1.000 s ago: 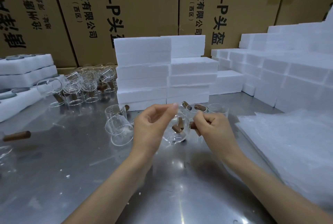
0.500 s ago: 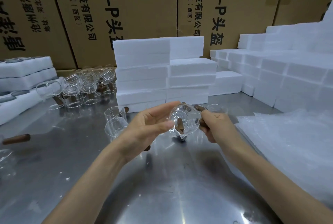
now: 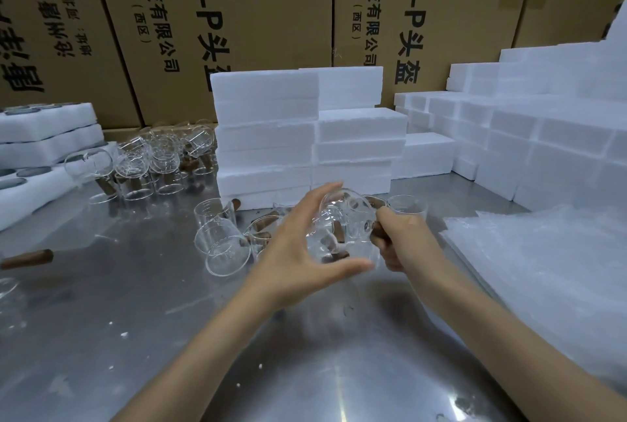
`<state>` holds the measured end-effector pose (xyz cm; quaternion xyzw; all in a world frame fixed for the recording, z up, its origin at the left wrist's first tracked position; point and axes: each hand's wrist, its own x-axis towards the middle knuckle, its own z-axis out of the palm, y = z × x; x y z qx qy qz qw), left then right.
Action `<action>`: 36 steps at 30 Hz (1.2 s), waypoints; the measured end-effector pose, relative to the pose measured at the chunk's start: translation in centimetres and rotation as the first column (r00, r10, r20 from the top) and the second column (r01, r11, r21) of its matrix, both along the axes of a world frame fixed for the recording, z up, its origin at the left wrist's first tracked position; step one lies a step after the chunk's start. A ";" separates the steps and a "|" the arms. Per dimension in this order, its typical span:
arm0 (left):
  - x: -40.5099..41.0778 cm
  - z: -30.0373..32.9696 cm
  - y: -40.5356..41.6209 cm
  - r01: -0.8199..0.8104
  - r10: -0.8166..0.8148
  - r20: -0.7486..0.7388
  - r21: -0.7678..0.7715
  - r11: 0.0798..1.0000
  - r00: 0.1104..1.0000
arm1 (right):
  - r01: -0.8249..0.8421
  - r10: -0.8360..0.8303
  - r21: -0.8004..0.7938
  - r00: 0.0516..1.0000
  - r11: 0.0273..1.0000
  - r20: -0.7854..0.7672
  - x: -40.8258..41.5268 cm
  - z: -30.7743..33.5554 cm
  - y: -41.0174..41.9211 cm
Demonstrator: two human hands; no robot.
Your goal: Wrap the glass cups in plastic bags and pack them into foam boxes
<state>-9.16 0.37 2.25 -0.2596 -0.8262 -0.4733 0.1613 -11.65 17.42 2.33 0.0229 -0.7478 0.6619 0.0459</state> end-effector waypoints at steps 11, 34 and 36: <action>0.7 0.4 0.8 -0.289 0.289 0.023 0.163 0.943 0.957 | 0.190 -0.014 0.304 0.866 0.934 -0.499 0.2 -0.5 -0.2; 1.0 -0.3 2.5 -0.207 0.132 0.172 0.555 0.805 0.976 | -0.183 0.154 0.173 0.974 0.968 0.168 1.6 0.6 -1.2; 1.0 -0.5 2.5 -0.210 0.137 0.178 0.506 0.837 0.974 | -0.181 0.154 0.157 0.973 0.971 0.170 1.6 0.6 -1.0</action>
